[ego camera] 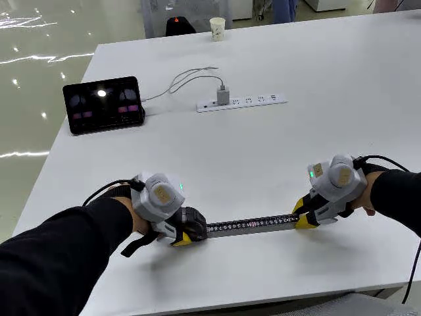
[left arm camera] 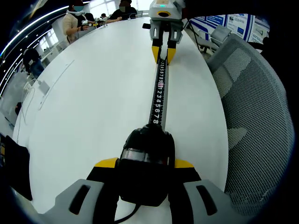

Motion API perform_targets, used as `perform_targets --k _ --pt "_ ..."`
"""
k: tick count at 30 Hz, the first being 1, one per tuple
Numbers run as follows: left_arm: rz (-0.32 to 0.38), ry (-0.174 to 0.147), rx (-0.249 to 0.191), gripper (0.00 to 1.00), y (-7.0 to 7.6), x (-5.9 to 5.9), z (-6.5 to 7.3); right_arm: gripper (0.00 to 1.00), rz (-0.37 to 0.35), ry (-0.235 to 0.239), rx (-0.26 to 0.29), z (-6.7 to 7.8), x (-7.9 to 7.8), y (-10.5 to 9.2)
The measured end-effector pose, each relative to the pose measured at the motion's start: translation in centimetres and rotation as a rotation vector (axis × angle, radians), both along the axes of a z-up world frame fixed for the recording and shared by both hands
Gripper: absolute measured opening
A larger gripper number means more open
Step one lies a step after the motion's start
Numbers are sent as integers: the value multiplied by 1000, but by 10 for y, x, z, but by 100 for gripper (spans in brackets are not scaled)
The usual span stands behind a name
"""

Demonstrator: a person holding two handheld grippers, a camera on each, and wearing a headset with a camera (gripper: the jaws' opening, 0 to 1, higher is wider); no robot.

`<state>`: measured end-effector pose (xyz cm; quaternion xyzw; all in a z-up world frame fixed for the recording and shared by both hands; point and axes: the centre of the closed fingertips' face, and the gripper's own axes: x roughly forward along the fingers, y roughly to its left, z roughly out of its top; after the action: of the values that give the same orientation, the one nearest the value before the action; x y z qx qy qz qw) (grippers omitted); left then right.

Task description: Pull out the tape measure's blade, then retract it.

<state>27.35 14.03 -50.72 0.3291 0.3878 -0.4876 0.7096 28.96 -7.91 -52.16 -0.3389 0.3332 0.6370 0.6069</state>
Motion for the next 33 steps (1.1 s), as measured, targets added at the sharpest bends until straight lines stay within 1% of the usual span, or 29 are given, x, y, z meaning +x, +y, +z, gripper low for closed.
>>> perform_targets --k 12,21,33 --pt "-2 1 1 35 0 1 0 10 -7 2 2 3 0 -5" --pt "0 1 -1 35 0 1 -1 10 -8 5 3 1 1 -8" --pt "1 0 -4 35 -1 0 0 10 -14 3 -11 -1 2 -19"
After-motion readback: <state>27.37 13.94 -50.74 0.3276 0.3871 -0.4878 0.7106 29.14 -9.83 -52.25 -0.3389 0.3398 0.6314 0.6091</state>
